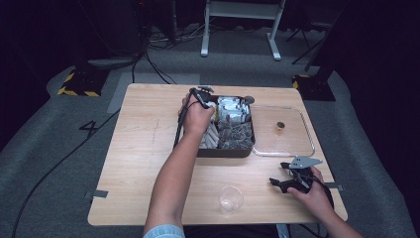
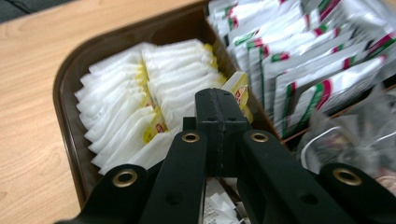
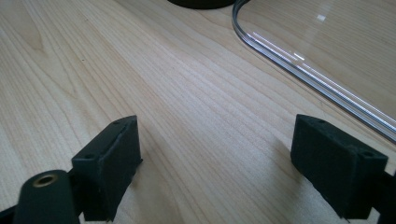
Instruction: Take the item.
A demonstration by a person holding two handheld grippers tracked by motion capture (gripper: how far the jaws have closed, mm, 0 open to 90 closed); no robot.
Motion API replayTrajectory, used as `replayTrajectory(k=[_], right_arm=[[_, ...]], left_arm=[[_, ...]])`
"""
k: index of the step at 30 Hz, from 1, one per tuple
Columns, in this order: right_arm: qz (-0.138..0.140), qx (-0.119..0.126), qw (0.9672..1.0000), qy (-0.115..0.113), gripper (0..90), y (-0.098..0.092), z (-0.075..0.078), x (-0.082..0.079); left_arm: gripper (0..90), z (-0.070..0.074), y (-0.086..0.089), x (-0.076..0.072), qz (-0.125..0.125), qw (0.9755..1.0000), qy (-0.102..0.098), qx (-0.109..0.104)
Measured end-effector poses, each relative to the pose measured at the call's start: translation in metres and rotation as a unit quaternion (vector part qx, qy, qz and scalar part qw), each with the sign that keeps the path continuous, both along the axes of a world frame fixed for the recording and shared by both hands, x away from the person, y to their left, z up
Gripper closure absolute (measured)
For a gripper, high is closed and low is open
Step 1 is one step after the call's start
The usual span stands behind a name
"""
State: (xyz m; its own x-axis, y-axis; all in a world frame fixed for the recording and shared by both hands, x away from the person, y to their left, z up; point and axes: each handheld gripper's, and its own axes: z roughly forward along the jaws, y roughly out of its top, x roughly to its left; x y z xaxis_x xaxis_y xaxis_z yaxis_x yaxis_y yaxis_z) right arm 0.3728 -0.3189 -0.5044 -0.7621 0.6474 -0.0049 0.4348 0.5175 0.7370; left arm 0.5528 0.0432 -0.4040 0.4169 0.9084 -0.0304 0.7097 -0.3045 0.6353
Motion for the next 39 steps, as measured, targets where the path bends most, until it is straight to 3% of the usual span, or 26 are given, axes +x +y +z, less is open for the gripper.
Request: replayTrajectory(k=[14, 20, 26, 31, 39], right_arm=[[0.000, 0.000, 1.0000, 0.000, 16.1, 0.000, 0.000, 0.000], [0.000, 0.000, 1.0000, 0.000, 16.2, 0.000, 0.000, 0.000], [0.000, 0.000, 1.0000, 0.000, 16.1, 0.000, 0.000, 0.000], [0.000, 0.000, 1.0000, 0.000, 16.1, 0.000, 0.000, 0.000], [0.000, 0.000, 1.0000, 0.000, 16.1, 0.000, 0.000, 0.000]], left_arm=[[90.0, 0.038, 0.016, -0.016, -0.018, 0.9990, -0.036, -0.020], [90.0, 0.058, 0.030, -0.031, -0.040, 0.9970, -0.059, -0.028], [90.0, 0.070, 0.039, -0.045, -0.066, 0.9948, -0.069, -0.035], [90.0, 0.082, 0.042, -0.066, -0.089, 0.9918, -0.084, -0.039], [90.0, 0.099, 0.038, -0.104, -0.150, 0.9811, -0.103, -0.065]])
